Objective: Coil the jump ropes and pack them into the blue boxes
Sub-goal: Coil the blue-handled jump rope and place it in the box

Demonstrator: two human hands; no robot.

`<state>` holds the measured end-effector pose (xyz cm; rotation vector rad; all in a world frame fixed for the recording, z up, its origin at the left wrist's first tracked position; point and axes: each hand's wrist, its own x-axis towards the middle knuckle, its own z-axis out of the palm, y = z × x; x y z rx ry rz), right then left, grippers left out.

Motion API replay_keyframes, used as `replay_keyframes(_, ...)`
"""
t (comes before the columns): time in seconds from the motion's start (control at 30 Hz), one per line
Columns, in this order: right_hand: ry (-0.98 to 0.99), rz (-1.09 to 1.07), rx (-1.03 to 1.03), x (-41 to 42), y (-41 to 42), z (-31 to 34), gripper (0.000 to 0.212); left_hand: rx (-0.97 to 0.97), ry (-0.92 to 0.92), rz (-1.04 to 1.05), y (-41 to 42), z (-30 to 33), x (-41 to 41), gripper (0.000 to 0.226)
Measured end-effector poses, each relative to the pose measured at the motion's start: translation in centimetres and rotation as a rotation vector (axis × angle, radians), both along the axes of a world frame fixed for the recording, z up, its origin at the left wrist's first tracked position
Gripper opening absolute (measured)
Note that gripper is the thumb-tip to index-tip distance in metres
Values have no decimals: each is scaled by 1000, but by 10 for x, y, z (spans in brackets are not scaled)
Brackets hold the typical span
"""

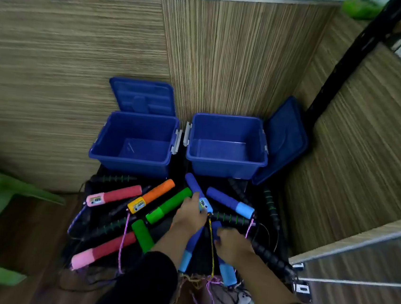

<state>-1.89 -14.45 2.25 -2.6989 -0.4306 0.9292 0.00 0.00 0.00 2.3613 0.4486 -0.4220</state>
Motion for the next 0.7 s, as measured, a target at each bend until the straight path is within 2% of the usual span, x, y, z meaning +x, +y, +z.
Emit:
replay_keyframes(0.3, -50, 41, 2, 7, -2, -22, 22, -118, 28, 154, -4, -19, 31, 58)
replay_keyframes(0.7, -95, -37, 13, -8, -8, -27, 43, -204, -69, 269, 6, -12, 10, 49)
